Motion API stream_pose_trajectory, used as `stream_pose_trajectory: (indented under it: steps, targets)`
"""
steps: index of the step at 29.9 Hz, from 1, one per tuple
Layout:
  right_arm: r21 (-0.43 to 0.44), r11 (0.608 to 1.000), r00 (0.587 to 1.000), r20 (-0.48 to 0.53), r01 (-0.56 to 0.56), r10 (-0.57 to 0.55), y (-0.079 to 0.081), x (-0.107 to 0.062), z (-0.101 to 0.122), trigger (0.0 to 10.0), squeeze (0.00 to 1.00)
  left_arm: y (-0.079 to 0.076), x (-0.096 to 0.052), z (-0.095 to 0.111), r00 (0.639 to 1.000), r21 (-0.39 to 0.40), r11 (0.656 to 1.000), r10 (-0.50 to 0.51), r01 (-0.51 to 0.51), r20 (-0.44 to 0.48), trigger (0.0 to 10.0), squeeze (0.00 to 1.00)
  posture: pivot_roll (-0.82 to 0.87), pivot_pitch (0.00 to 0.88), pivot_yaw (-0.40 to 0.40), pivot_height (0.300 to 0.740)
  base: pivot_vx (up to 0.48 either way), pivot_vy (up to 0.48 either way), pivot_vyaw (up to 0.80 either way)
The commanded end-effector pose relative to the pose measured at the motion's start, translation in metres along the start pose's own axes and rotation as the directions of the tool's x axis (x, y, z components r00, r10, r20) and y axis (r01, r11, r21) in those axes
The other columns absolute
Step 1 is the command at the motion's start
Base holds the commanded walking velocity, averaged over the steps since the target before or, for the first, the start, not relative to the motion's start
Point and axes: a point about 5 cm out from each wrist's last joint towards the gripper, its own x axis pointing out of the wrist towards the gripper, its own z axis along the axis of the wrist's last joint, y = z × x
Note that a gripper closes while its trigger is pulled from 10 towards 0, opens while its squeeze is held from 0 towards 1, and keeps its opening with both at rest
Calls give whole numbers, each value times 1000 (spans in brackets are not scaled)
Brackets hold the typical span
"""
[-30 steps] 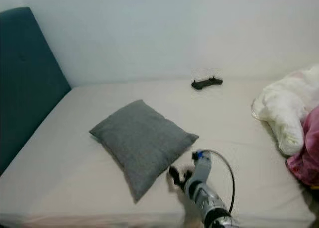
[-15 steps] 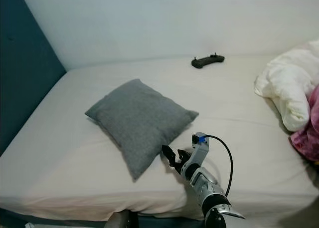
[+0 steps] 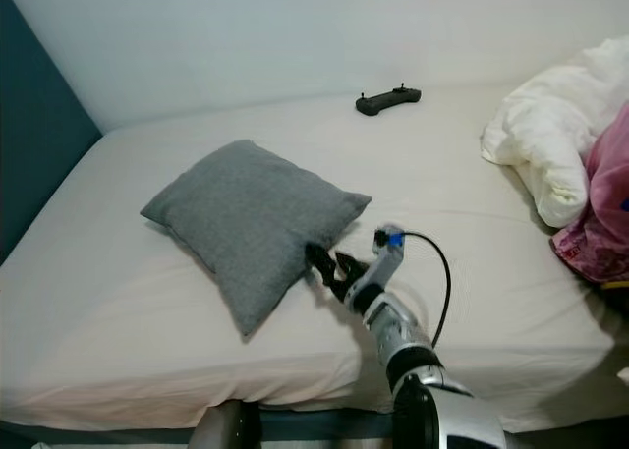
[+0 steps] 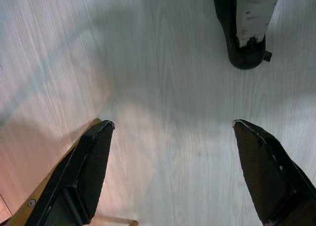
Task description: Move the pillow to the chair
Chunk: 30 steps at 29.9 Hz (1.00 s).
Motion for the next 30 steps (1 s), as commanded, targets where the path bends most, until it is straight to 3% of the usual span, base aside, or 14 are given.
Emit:
stream_pose_trajectory:
  steps: [1, 7, 9, 14, 15, 16, 30]
  targets:
    - [17, 1000, 1000, 5, -23, 23, 2, 2, 2, 10000, 0, 3, -6, -15, 999, -12, 1000, 11, -11, -39, 10000, 0, 234, 283, 91, 500, 0, 0, 0]
    - [-19, 999, 999, -13, 30, -30, 0, 3, 5, 10000, 0, 2, -7, -17, 999, -12, 1000, 8, -9, -40, 10000, 0, 235, 286, 92, 500, 0, 0, 0]
    - [40, 984, 985, 26, 171, -172, -6, 5, 13, 10000, 0, 2, -7, -19, 999, -10, 1000, 5, -5, -38, 10000, 0, 242, 296, 98, 500, 0, 0, 0]
    - [61, 978, 979, 42, 198, -201, -6, 9, 19, 10000, 0, 3, -8, -18, 1000, -7, 1000, 4, -4, -31, 10000, 0, 252, 300, 101, 500, 0, 0, 0]
    - [59, 982, 981, 56, 181, -184, -3, 11, 22, 1569, 0, 3, -8, -18, 1000, -6, 1000, 5, -5, -29, 10000, 0, 260, 305, 105, 500, 0, 0, 0]
    - [68, 989, 987, 81, 131, -136, 4, 16, 28, 0, 0, 5, -8, -17, 1000, -5, 1000, 7, -7, -27, 10000, 0, 265, 307, 104, 500, 0, 0, 0]
    - [11, 998, 998, 8, 66, -67, 13, 23, 26, 0, 0, 3, -9, -21, 999, -24, 1000, 14, -14, -33, 10000, 0, 254, 302, 79, 500, 0, 0, 0]
